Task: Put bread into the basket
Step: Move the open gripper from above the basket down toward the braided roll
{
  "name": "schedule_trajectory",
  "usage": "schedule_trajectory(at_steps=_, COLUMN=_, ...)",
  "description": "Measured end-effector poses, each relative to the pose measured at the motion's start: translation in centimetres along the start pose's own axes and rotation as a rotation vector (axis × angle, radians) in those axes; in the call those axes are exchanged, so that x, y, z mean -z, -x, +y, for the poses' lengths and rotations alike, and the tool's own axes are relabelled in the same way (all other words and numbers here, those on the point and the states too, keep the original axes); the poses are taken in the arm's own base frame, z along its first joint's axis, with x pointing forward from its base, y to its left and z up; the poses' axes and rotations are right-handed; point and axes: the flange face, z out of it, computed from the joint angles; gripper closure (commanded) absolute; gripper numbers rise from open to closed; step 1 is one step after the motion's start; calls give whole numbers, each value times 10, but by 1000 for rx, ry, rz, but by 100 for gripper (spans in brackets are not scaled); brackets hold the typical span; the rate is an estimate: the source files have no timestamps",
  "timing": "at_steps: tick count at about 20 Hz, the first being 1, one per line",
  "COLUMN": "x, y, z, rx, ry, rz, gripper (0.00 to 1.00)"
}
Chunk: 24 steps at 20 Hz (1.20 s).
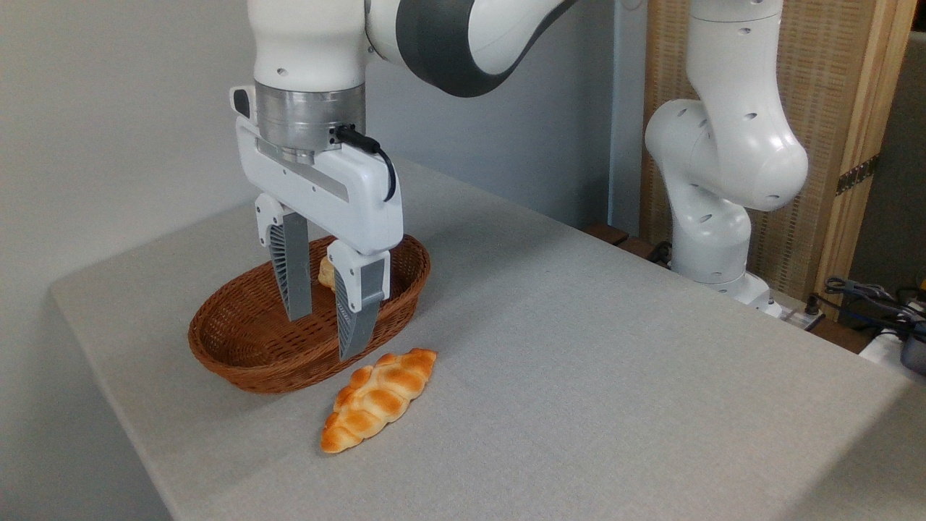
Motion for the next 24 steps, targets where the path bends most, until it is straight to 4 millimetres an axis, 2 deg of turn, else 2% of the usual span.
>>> schedule_trajectory(at_steps=1, x=-8, y=-1, z=0, rx=-6, ry=5, rz=-11, gripper=0)
schedule_trajectory(at_steps=21, x=-14, y=6, z=-5, rx=8, ry=16, rz=-31, gripper=0)
schedule_trajectory(at_steps=24, x=-27, y=12, z=-4, rx=13, ry=37, rz=-58, gripper=0)
